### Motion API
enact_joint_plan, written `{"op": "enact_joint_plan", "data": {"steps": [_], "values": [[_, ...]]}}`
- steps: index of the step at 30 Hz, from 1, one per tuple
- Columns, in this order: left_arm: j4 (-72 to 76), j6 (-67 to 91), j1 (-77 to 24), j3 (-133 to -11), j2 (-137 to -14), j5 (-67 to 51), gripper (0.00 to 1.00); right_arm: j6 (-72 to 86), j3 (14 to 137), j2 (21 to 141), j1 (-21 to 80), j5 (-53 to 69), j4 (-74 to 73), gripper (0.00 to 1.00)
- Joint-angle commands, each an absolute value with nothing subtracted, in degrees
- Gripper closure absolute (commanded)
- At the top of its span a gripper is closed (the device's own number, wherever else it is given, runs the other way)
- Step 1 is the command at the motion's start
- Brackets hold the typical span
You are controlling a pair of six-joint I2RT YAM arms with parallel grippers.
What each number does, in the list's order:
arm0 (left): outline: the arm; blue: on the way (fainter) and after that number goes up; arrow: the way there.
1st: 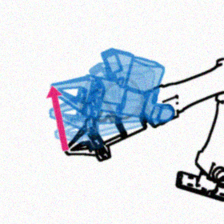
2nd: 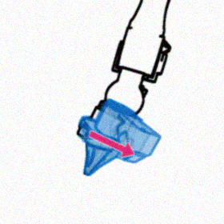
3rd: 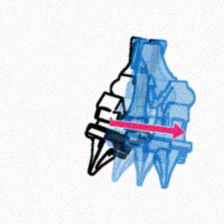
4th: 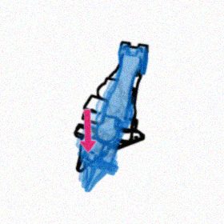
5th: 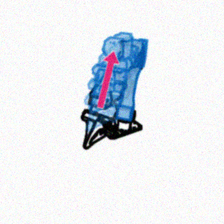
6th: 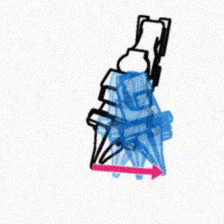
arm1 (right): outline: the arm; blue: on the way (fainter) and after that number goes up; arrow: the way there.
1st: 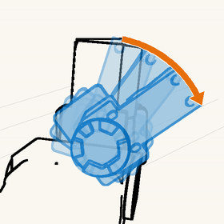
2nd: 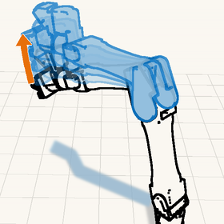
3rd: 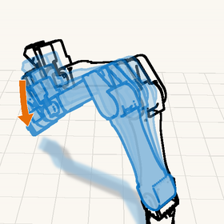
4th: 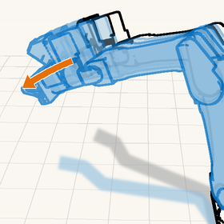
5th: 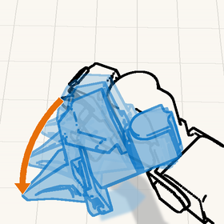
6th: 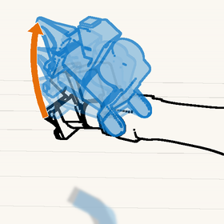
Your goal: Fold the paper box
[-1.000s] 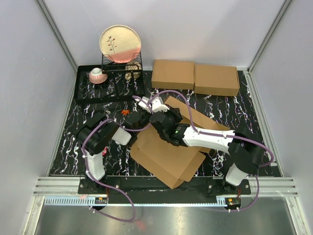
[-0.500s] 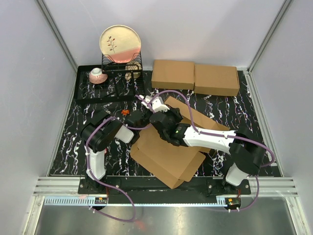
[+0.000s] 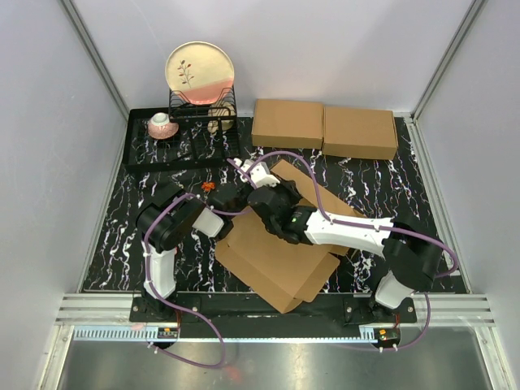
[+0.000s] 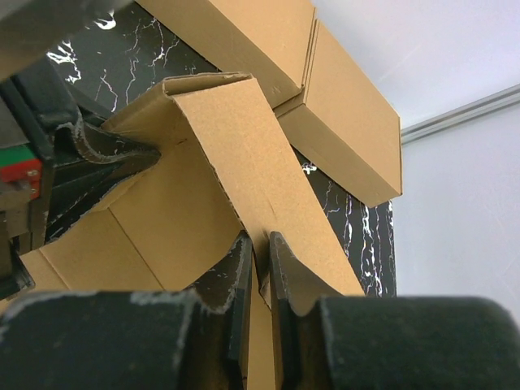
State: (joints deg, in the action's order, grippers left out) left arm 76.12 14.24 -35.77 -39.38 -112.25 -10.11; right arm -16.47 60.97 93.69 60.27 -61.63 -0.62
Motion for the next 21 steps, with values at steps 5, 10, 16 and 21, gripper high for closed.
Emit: {"op": "enact_joint_plan", "data": {"steps": [5,10,16,21], "values": [[95.62,14.24,-35.25,-39.55,-112.24,-7.03,1.00,-14.77,60.47,93.52,61.70,-57.22,-4.22,1.00],[95.45,13.10,-35.33,-38.67,-111.62,-5.11,1.00,-14.41,60.64,93.34,61.79,-57.65,-4.39,1.00],[95.54,12.13,-35.33,-37.79,-111.01,-4.04,1.00,-14.85,60.29,90.62,61.96,-58.45,-2.82,0.63],[95.45,12.04,-35.33,-37.44,-110.83,-3.16,1.00,-17.22,61.34,88.34,62.31,-59.24,-1.50,0.47]]}}
